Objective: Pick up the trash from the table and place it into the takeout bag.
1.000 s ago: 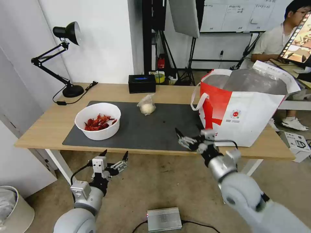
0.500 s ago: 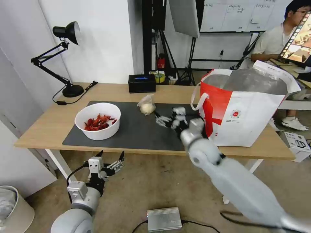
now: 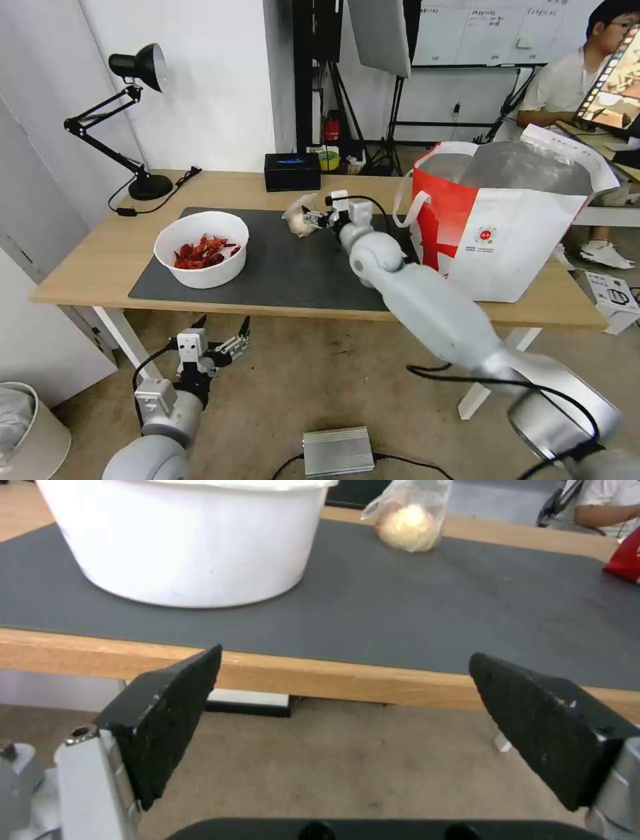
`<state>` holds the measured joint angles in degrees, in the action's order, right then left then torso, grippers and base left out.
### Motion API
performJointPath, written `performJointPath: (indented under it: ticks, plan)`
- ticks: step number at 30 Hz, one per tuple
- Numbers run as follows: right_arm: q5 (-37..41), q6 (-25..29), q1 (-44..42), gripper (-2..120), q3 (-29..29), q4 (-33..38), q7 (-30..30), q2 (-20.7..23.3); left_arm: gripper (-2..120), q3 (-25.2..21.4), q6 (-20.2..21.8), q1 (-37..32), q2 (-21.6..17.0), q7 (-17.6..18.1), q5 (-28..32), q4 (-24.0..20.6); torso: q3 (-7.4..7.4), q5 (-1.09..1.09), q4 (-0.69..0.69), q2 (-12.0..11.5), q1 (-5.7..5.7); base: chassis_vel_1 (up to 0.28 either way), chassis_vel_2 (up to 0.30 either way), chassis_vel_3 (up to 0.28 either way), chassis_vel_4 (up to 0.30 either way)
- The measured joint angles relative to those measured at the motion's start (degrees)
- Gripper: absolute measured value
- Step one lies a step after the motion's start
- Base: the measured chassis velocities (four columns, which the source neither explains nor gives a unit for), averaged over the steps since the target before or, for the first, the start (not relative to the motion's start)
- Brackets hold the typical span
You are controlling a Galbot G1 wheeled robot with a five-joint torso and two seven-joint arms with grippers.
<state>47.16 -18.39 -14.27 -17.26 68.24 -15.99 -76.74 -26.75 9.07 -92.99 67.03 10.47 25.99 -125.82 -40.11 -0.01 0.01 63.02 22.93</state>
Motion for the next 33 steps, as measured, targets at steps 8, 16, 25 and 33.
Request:
performJointPath:
  ticks: [8,16,25,33]
  plan:
    - [-2.6,-1.6,2.7,100,1.1,-8.5,3.1,-5.0,100,-0.7,-0.1,-1.3,0.4,0.0,-0.6,-0.7,0.01,0.00,-0.01,0.0,-0.01,0.000,0.000,0.000,0.000]
    - [-5.7,-2.3,5.3,100,3.0,-16.4,5.5,-10.1,100,-0.1,-1.1,-2.7,1.6,-0.3,-3.4,-0.7,0.01,0.00,0.00,0.0,-0.01,0.000,0.000,0.000,0.000]
    - [-9.5,-3.5,6.4,100,3.4,-21.4,7.0,-11.8,100,0.3,-1.2,-3.5,2.6,-0.4,-4.5,-1.1,0.01,0.01,-0.01,0.0,-0.01,0.000,0.000,0.000,0.000]
    - [-11.4,-3.4,6.0,100,4.2,-25.0,9.7,-13.3,100,0.0,-1.3,-4.3,3.3,-0.4,-4.6,-1.6,0.01,0.01,-0.01,0.0,-0.02,0.000,0.000,0.000,0.000]
